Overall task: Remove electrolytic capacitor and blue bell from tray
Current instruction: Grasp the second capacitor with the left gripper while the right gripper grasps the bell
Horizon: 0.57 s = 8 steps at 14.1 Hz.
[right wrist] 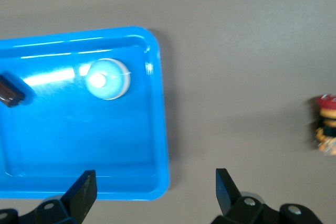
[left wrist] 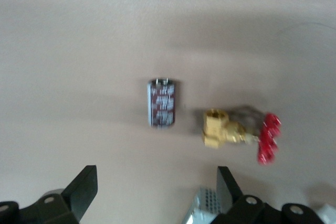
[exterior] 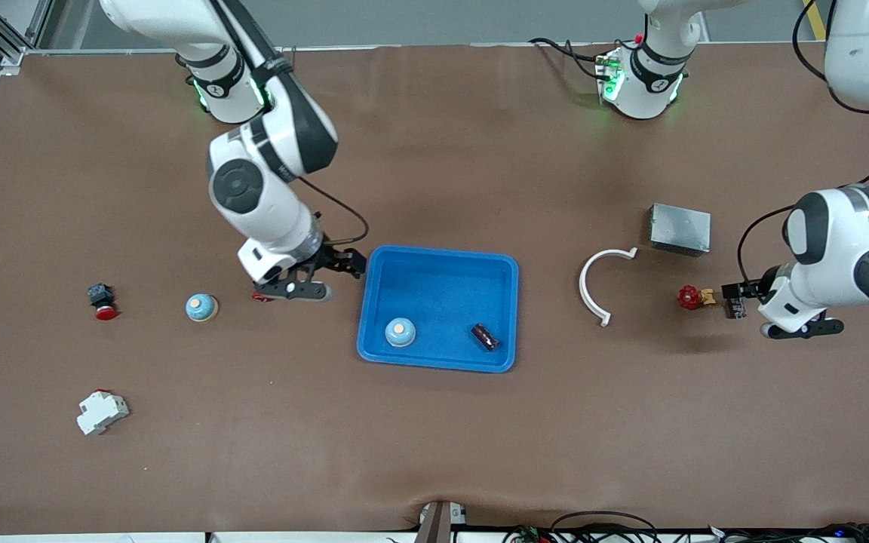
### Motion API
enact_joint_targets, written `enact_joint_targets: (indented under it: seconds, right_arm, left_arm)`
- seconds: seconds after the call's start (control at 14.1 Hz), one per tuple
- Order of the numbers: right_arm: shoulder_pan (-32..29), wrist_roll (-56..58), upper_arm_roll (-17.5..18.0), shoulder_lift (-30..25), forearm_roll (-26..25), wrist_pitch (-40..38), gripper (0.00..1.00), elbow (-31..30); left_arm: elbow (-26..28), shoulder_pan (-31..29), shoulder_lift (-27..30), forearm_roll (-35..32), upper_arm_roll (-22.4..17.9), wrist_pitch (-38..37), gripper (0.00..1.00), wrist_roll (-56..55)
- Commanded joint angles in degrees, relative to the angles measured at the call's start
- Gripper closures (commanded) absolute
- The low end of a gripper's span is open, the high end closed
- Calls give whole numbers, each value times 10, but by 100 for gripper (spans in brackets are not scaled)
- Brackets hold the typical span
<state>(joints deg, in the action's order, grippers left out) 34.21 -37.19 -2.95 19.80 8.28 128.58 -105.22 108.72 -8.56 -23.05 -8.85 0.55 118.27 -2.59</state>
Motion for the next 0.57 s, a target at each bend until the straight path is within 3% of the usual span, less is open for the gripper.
enact_joint_targets:
  seconds: [0.0,0.28,0.5]
  right_arm:
    - [34,-115,-7,46,-45,-9,0,58]
    - [60,-184,-7,100,-64,-9,0,119]
    - [66,-193,-8,140,-69,-8,0,158]
  left_arm:
    - [-15,-1,49,28,10,-78,0,-1]
    - [-110,-1,55,59,49,-219,0,-54]
    - [-169,0,53,89,87,-269,0,-132]
